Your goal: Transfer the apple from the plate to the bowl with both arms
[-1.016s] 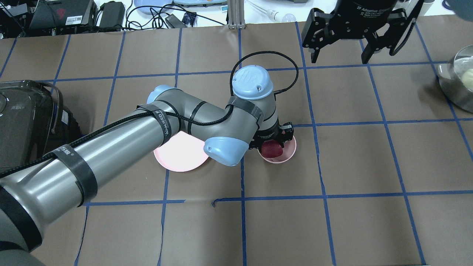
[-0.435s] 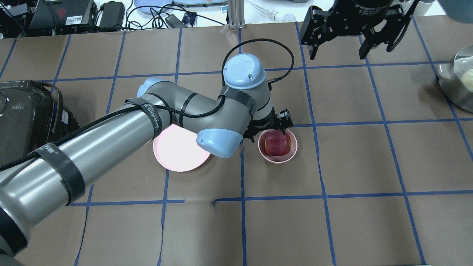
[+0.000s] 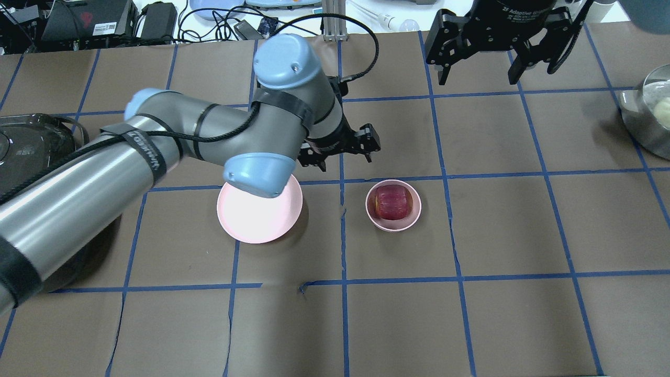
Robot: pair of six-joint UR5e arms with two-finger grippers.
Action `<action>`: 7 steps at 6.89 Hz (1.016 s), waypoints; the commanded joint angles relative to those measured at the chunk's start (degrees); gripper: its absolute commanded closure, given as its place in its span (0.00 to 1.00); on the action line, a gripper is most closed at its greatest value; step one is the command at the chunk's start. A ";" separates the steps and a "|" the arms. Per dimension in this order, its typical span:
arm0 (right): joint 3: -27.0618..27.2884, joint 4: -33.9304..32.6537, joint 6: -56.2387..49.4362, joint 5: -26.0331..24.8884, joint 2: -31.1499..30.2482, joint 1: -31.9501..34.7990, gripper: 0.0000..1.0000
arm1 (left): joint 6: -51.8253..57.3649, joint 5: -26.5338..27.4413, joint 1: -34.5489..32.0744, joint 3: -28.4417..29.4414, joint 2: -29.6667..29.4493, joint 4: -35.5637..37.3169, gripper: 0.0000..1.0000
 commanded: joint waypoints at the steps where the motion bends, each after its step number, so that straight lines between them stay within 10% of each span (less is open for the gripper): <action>1: 0.01 -0.01 -0.06 -0.11 0.00 -0.22 0.00 | 16.13 2.62 9.86 2.66 7.26 -12.25 0.00; 2: 0.01 -0.02 -0.06 -0.11 0.00 -0.05 0.00 | 18.51 12.83 14.69 9.99 9.13 -21.54 0.00; 7: 0.01 0.07 -0.15 -0.02 0.00 -0.05 0.00 | 19.94 10.38 15.70 15.52 12.66 -28.84 0.00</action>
